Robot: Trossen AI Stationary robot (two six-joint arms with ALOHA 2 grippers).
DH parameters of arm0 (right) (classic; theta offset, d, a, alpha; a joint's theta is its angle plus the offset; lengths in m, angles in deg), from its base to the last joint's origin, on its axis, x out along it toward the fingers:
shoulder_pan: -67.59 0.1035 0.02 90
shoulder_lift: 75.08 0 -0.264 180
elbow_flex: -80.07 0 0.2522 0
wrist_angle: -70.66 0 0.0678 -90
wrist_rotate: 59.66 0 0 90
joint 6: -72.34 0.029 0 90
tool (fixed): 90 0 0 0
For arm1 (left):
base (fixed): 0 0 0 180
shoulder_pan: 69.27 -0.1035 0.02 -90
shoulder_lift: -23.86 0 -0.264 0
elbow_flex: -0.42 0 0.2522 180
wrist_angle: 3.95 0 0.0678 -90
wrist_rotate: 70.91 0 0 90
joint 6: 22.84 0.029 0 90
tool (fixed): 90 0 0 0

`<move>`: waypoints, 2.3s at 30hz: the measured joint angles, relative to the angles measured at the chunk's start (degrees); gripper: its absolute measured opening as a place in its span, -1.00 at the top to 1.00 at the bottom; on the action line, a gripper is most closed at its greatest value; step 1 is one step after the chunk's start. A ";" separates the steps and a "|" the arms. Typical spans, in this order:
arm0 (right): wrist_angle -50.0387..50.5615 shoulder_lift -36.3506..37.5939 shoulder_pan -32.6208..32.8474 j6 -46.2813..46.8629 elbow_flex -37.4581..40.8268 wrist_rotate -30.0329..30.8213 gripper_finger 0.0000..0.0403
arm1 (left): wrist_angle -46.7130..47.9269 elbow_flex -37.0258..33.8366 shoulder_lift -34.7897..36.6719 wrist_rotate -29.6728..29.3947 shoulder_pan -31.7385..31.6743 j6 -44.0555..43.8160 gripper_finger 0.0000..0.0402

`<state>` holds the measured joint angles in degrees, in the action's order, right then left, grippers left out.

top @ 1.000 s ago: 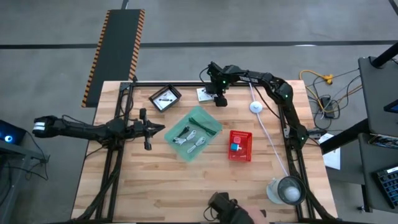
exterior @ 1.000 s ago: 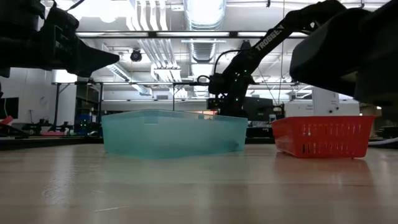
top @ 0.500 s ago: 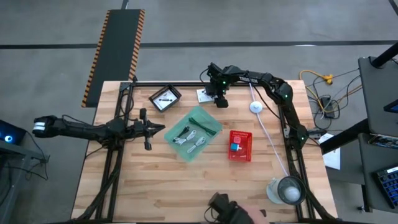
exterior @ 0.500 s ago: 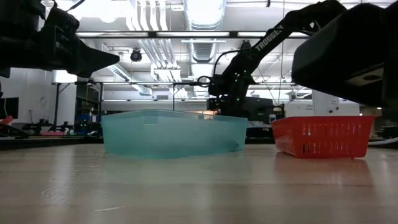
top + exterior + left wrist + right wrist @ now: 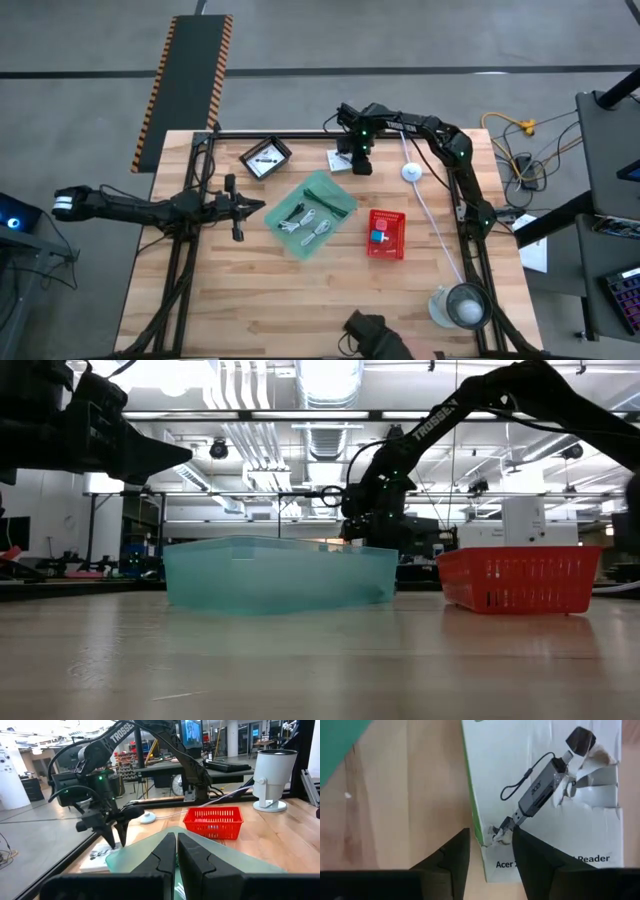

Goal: Pick and place items into bin
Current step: Put the white card reader box into the black bin

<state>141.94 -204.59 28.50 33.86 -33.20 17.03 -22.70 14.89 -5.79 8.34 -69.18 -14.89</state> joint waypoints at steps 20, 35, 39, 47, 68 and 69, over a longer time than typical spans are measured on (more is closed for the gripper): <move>-2.22 0.31 2.21 2.28 2.93 8.62 0.36 | -0.02 0.00 -1.33 0.00 -0.01 -0.04 0.99; -1.71 0.31 3.41 1.00 3.35 10.99 0.95 | -0.04 0.00 -1.46 0.07 -0.02 -0.07 0.99; -1.40 0.86 3.61 1.13 3.21 11.14 0.96 | -0.04 0.00 -1.33 0.07 0.00 -0.07 0.99; -0.81 5.35 3.46 2.31 3.65 12.23 0.96 | 0.02 0.00 -1.43 -0.02 -0.01 -0.07 0.99; -0.75 9.83 4.07 2.13 3.41 10.51 0.96 | 0.00 0.00 -1.62 0.00 0.00 -0.06 0.99; -0.75 9.85 4.07 2.21 3.43 10.51 0.96 | 0.00 0.00 -1.62 0.00 0.00 -0.05 0.99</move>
<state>141.19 -194.75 32.56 36.07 -29.76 27.53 -22.70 14.89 -7.40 8.34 -69.18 -14.94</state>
